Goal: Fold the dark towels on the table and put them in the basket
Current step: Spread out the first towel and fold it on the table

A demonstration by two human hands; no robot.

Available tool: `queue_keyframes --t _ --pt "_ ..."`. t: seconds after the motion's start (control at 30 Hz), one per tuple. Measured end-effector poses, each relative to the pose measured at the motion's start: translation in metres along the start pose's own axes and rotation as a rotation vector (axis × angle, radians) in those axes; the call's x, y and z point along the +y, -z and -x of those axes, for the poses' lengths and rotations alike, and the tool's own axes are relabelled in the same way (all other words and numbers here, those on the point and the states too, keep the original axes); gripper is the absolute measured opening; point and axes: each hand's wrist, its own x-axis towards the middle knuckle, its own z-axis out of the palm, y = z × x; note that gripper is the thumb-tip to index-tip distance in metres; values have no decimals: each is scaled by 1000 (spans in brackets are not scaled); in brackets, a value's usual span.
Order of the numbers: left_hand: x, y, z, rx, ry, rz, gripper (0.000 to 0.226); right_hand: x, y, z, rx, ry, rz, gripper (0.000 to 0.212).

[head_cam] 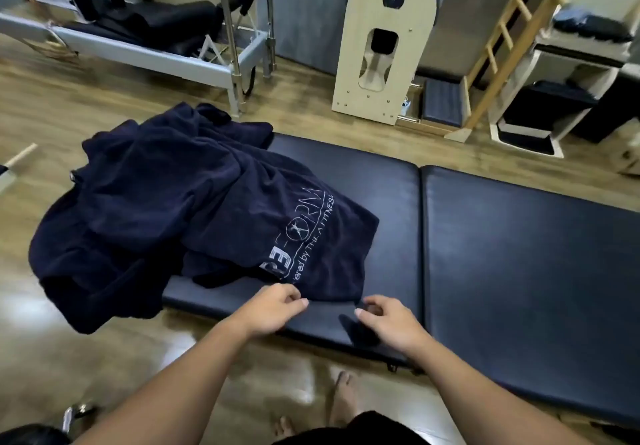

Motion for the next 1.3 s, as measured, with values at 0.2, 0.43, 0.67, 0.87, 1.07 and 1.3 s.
queue_keyframes --t 0.2,0.43,0.67,0.87,1.07,1.3 --pt "16 35 -37 143 -29 2 15 -33 -3 -41 41 46 129 58" --pt "45 83 -77 191 -29 -151 17 -50 -16 -75 94 -33 239 62" --pt "52 101 -118 228 -137 -528 26 -60 -28 -85 64 -79 259 76" --pt "67 111 -167 54 -314 -871 43 -67 -26 -88 178 -103 136 48" --pt "104 116 -189 -1 -553 -820 9 -65 -12 -69 399 -261 154 41" --pt "146 99 -204 -413 -636 -736 25 -47 30 -43 727 -479 88 35"
